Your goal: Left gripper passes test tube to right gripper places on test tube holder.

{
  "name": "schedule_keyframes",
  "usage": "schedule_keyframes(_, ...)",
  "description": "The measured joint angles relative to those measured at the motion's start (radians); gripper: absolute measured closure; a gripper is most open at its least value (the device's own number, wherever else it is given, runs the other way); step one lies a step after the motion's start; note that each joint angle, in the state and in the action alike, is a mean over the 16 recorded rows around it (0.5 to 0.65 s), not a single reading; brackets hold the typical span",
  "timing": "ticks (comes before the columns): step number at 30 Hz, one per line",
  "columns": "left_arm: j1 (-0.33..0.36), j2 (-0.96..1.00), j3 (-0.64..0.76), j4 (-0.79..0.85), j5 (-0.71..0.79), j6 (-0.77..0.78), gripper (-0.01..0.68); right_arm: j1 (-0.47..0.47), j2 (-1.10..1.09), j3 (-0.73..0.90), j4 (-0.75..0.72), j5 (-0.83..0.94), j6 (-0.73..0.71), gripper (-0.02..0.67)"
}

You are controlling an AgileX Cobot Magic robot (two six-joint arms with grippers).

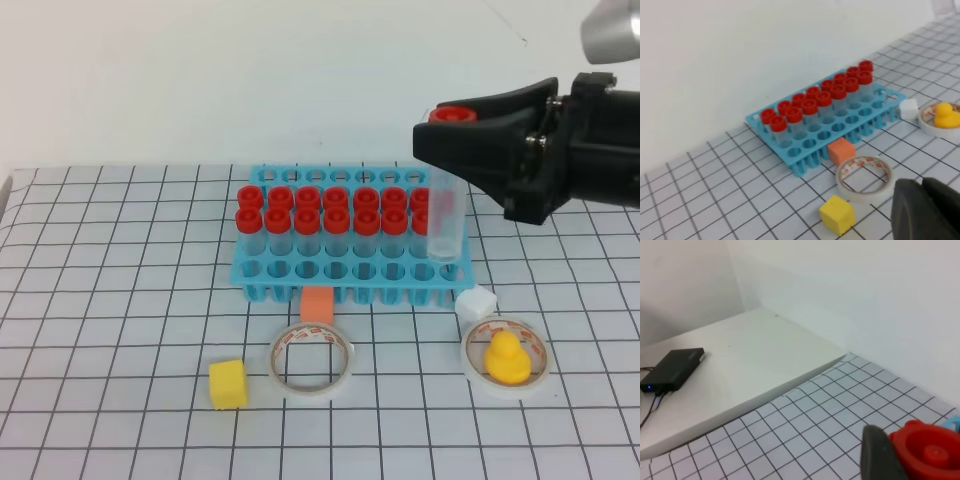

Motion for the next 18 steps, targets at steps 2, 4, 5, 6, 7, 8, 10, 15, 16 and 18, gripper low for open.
schedule_keyframes(2,0.0,-0.053,0.014,0.016,0.04,-0.016,0.673,0.0,-0.01,0.008,-0.003,0.001,0.0,0.368)
schedule_keyframes(4,0.0,-0.095,0.031,0.031,0.069,-0.032,0.673,0.0,-0.018,0.013,-0.005,0.001,-0.001,0.368)
schedule_keyframes(5,0.0,-0.112,0.04,0.037,0.08,-0.04,0.673,0.0,-0.021,0.015,-0.006,0.002,-0.001,0.368)
schedule_keyframes(6,0.001,-0.126,0.049,0.042,0.088,-0.048,0.673,0.0,-0.023,0.016,-0.007,0.002,-0.001,0.368)
schedule_keyframes(7,0.001,-0.138,0.059,0.047,0.095,-0.055,0.673,0.0,-0.025,0.016,-0.008,0.002,-0.001,0.368)
schedule_keyframes(8,0.001,-0.148,0.068,0.051,0.1,-0.061,0.673,0.0,-0.027,0.017,-0.009,0.003,-0.002,0.368)
schedule_keyframes(10,0.001,-0.16,0.086,0.057,0.106,-0.071,0.673,0.0,-0.028,0.017,-0.01,0.002,-0.002,0.368)
schedule_keyframes(15,0.001,-0.164,0.12,0.056,0.113,-0.081,0.673,0.0,-0.028,0.017,-0.013,-0.01,-0.003,0.368)
schedule_keyframes(16,0.001,-0.164,0.125,0.055,0.113,-0.082,0.673,0.0,-0.028,0.017,-0.013,-0.015,-0.003,0.368)
schedule_keyframes(18,0.001,-0.164,0.132,0.052,0.112,-0.083,0.673,0.0,-0.028,0.017,-0.012,-0.028,-0.004,0.368)
